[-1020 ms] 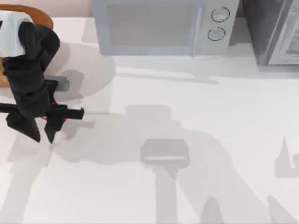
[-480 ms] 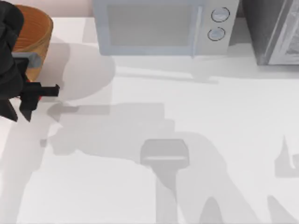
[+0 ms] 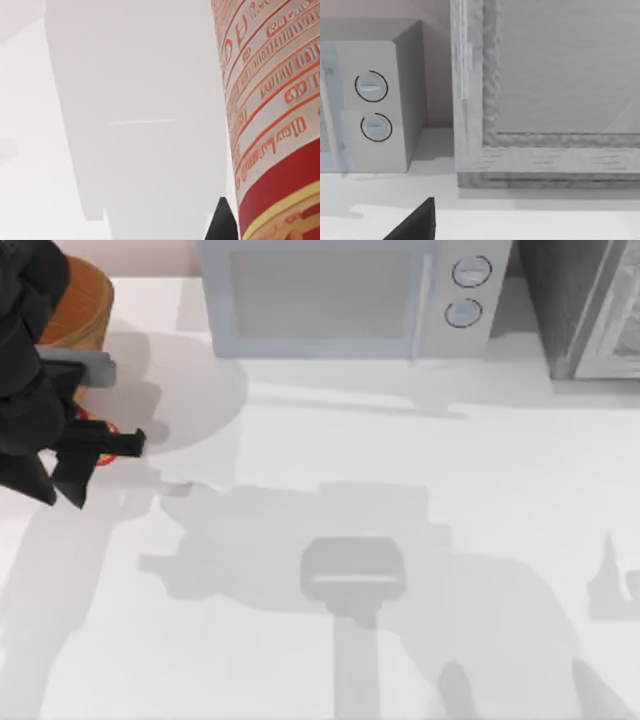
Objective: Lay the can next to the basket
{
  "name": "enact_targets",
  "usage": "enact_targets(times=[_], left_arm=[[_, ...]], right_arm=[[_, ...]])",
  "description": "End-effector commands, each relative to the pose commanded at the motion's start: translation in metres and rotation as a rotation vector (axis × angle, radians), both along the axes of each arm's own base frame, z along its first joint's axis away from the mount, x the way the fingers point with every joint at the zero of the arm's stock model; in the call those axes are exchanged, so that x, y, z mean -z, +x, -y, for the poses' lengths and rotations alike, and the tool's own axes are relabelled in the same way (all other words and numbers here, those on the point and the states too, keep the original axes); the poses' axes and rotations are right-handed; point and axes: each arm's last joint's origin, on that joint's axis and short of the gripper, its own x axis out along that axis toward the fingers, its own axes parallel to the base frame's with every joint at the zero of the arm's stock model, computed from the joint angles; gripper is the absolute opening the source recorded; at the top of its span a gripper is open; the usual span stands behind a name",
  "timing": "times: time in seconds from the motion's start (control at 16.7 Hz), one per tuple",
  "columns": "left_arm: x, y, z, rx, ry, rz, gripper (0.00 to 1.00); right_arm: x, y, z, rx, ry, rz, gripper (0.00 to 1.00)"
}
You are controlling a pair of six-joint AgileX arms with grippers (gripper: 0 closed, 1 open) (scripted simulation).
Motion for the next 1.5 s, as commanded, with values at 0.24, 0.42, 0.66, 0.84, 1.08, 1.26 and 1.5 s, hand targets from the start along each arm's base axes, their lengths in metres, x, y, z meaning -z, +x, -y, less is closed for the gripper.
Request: enact_targets(times=[0.24, 0.42, 0.66, 0.84, 1.08, 1.26, 1.5], left_arm=[[0.018, 0.014, -0.01, -0.08, 0.028, -0.001, 0.0], [0.035, 0.025, -0.024, -0.147, 0.047, 0.017, 0.0], [0.039, 0.027, -0.027, -0.158, 0.05, 0.024, 0.0], [0.039, 0.027, -0.027, -0.158, 0.05, 0.024, 0.15], [0.039, 0.027, -0.027, -0.158, 0.05, 0.024, 0.45], [0.039, 0.027, -0.027, -0.158, 0.05, 0.024, 0.68], [0.039, 0.027, -0.027, -0.158, 0.05, 0.024, 0.98]], right_arm=[[0.0, 0.0, 0.0, 0.0, 0.0, 0.0, 1.0], [0.0, 0.0, 0.0, 0.0, 0.0, 0.0, 1.0], [0.0, 0.0, 0.0, 0.0, 0.0, 0.0, 1.0], [0.0, 0.0, 0.0, 0.0, 0.0, 0.0, 1.0], [0.0, 0.0, 0.0, 0.0, 0.0, 0.0, 1.0], [0.0, 0.0, 0.0, 0.0, 0.0, 0.0, 1.0], [0.0, 0.0, 0.0, 0.0, 0.0, 0.0, 1.0]])
